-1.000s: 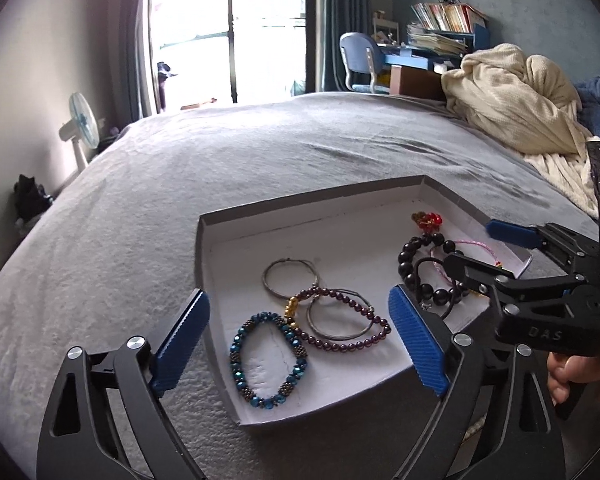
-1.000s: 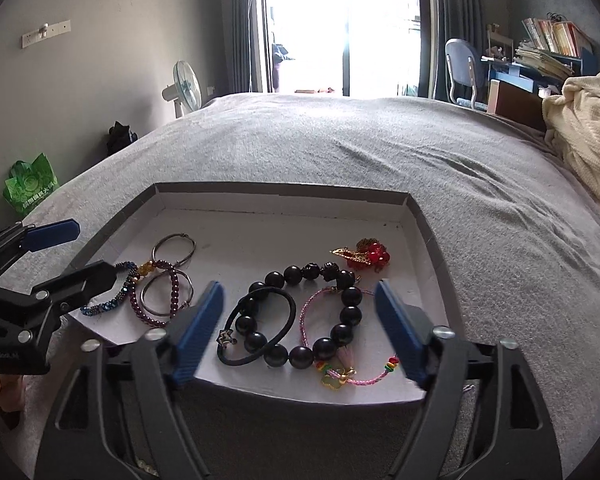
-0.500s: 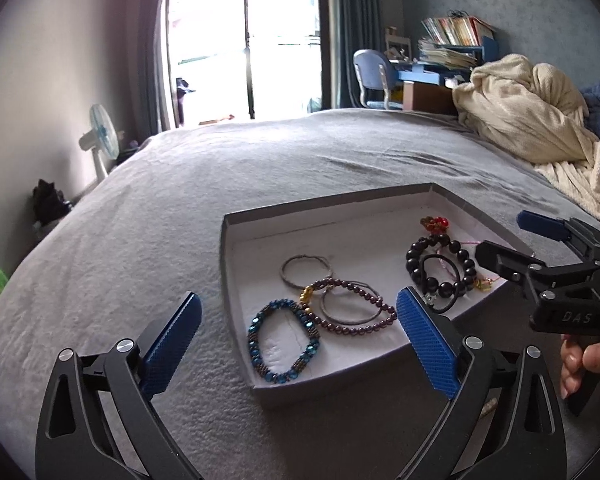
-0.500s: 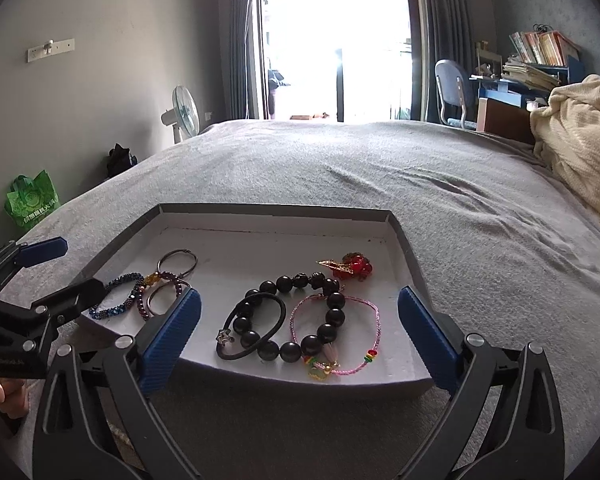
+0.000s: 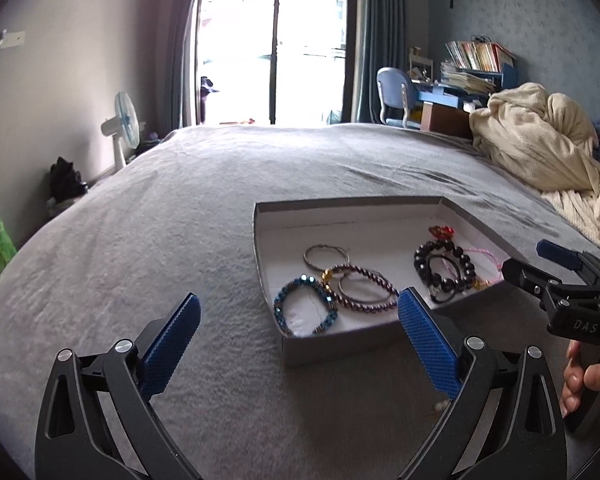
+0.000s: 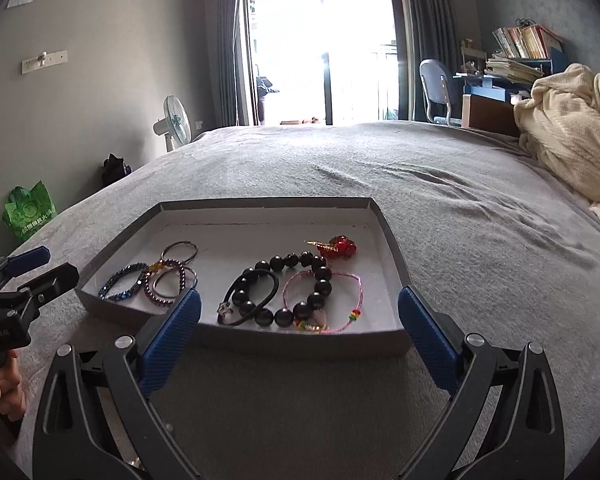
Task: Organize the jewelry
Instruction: 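Withdraw both tools from the box toward the pearl hair pieces, then grasp the pearl bar hair pin with the left tool while the right tool reaches the pearl ring clip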
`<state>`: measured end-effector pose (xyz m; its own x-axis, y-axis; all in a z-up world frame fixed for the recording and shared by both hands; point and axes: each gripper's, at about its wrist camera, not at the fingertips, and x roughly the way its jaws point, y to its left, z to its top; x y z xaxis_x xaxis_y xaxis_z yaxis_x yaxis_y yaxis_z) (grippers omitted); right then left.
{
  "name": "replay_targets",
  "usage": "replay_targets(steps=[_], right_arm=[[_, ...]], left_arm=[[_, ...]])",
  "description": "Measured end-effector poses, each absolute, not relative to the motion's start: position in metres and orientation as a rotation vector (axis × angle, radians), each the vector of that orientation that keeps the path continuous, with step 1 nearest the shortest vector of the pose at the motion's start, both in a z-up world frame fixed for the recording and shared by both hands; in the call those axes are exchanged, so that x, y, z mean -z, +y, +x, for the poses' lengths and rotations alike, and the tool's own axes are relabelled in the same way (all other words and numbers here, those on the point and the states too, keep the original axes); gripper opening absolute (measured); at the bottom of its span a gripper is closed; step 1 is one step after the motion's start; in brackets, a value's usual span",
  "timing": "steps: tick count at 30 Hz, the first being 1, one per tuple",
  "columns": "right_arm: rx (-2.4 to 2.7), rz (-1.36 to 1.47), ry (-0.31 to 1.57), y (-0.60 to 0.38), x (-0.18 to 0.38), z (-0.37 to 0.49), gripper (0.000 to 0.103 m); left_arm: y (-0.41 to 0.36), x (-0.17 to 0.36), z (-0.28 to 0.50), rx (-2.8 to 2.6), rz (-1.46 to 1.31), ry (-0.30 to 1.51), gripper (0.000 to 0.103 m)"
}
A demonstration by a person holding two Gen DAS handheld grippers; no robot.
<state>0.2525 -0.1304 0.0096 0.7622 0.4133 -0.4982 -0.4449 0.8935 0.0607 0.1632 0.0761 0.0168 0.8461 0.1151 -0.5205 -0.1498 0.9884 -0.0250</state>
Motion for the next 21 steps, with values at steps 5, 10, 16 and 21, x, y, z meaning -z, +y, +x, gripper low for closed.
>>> replay_targets(steps=[5,10,16,21], right_arm=[[-0.472,-0.079,0.528,-0.13,-0.011,0.24,0.097],[-0.461,-0.048,0.537,-0.139,-0.011,0.235,0.097],[-0.462,-0.004,0.567,-0.152,-0.01,0.226,0.097],[-0.47,0.007,0.593,-0.157,-0.007,0.214,0.097]], left_arm=[[0.067,-0.015,0.155,-0.127,-0.037,0.554,0.098],[0.062,-0.012,0.144,-0.123,-0.026,0.556,0.098],[0.053,-0.009,0.134,-0.099,-0.008,0.58,0.098],[0.037,-0.006,0.124,-0.073,0.048,0.59,0.098]])
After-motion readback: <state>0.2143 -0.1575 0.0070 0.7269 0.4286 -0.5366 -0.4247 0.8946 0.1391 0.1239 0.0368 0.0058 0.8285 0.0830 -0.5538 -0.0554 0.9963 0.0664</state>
